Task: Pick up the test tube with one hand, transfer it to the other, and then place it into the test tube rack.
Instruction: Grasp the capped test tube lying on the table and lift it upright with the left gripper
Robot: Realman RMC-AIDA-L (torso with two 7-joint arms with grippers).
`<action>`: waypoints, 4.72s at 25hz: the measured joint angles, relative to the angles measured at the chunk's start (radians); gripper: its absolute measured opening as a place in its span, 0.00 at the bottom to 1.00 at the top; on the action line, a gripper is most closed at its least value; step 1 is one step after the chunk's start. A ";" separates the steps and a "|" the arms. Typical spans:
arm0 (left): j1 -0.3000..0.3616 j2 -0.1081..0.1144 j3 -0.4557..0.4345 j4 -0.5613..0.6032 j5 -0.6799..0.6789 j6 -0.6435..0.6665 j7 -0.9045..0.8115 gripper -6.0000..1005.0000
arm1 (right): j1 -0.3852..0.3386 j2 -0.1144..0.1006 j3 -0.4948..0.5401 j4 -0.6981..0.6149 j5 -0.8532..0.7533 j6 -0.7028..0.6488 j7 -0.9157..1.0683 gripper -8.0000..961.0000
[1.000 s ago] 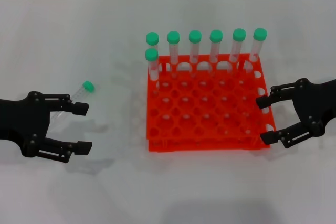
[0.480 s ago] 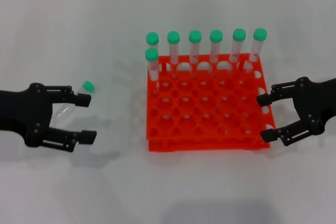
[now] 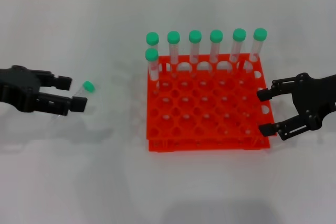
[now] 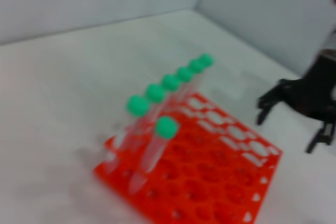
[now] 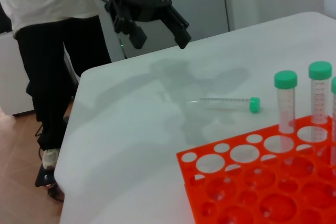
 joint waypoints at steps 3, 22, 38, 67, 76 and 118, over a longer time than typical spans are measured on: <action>-0.022 0.013 0.000 0.025 0.067 -0.006 -0.107 0.87 | -0.001 0.002 0.000 -0.003 0.000 0.006 -0.001 0.91; -0.158 0.009 0.012 -0.091 0.527 -0.169 -0.254 0.87 | 0.004 0.010 0.000 -0.022 0.001 0.015 0.001 0.91; -0.252 -0.024 0.048 -0.283 0.646 -0.304 -0.248 0.87 | 0.017 0.027 -0.002 -0.031 -0.006 0.027 -0.001 0.91; -0.275 -0.043 0.056 -0.308 0.691 -0.353 -0.271 0.51 | 0.009 0.032 -0.002 -0.051 -0.003 0.044 -0.001 0.91; -0.298 -0.042 0.076 -0.353 0.719 -0.369 -0.285 0.51 | 0.009 0.032 -0.002 -0.051 -0.003 0.057 -0.001 0.91; -0.033 -0.100 0.004 -0.035 -0.294 -0.549 0.283 0.20 | -0.006 0.061 0.040 -0.076 0.003 0.070 -0.001 0.91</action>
